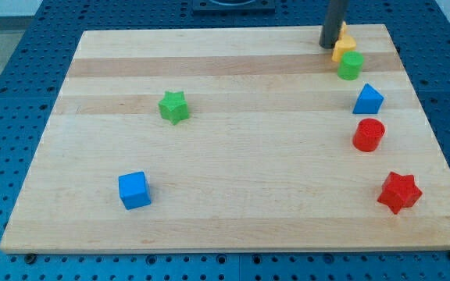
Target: Push the green star diagonally to the top right of cube
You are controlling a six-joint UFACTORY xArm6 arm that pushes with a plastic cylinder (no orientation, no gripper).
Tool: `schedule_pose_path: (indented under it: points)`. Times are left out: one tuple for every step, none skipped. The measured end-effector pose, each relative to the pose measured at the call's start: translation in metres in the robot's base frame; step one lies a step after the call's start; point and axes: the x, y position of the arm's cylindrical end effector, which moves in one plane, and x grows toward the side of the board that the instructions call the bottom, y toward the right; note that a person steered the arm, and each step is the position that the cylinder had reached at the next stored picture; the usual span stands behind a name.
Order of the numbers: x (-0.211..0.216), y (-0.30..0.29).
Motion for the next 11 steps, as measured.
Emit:
schedule_pose_path:
  points:
    - [0.003, -0.104]
    - [0.034, -0.226]
    - [0.094, -0.277]
    - [0.128, -0.275]
    - [0.196, -0.209]
    - [0.190, -0.227]
    - [0.171, -0.268]
    - [0.230, -0.269]
    - [0.255, -0.219]
    - [0.244, -0.198]
    - [0.210, -0.198]
